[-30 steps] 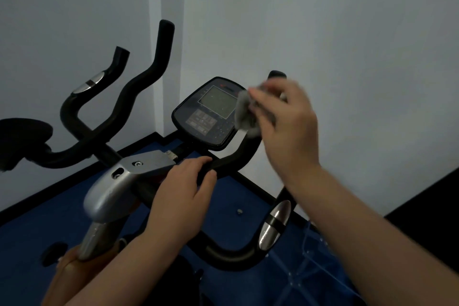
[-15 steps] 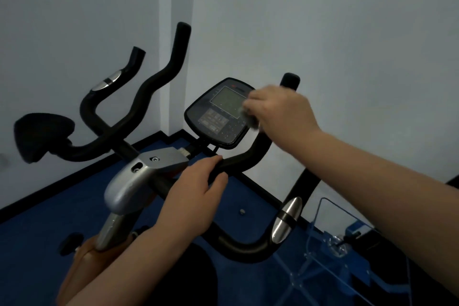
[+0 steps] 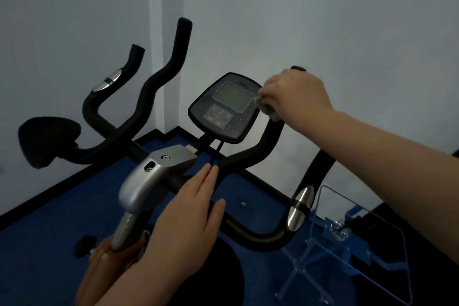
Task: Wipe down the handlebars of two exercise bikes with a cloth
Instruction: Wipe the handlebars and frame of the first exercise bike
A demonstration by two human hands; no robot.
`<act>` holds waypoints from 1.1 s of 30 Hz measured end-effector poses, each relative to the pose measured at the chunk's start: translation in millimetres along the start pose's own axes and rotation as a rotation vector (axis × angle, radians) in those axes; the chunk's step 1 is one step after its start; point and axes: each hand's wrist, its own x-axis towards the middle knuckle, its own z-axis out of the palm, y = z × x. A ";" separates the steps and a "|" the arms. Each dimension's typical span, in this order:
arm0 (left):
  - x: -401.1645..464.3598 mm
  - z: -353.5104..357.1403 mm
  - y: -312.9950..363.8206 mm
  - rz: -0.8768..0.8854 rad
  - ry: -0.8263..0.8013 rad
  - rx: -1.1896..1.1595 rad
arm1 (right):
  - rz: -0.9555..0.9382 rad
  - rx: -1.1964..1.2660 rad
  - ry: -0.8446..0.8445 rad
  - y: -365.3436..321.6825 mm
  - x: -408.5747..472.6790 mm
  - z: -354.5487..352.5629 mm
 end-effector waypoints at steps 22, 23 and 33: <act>-28.2 6.0 -18.2 -0.245 0.363 -0.519 | 0.112 1.007 0.169 -135.1 -109.7 29.1; -28.9 6.7 -18.3 -0.260 0.378 -0.503 | 0.145 0.993 0.208 -117.6 -100.4 30.6; -36.9 9.7 -11.5 -0.390 0.543 -0.532 | -0.158 1.078 0.016 -155.0 -116.4 29.0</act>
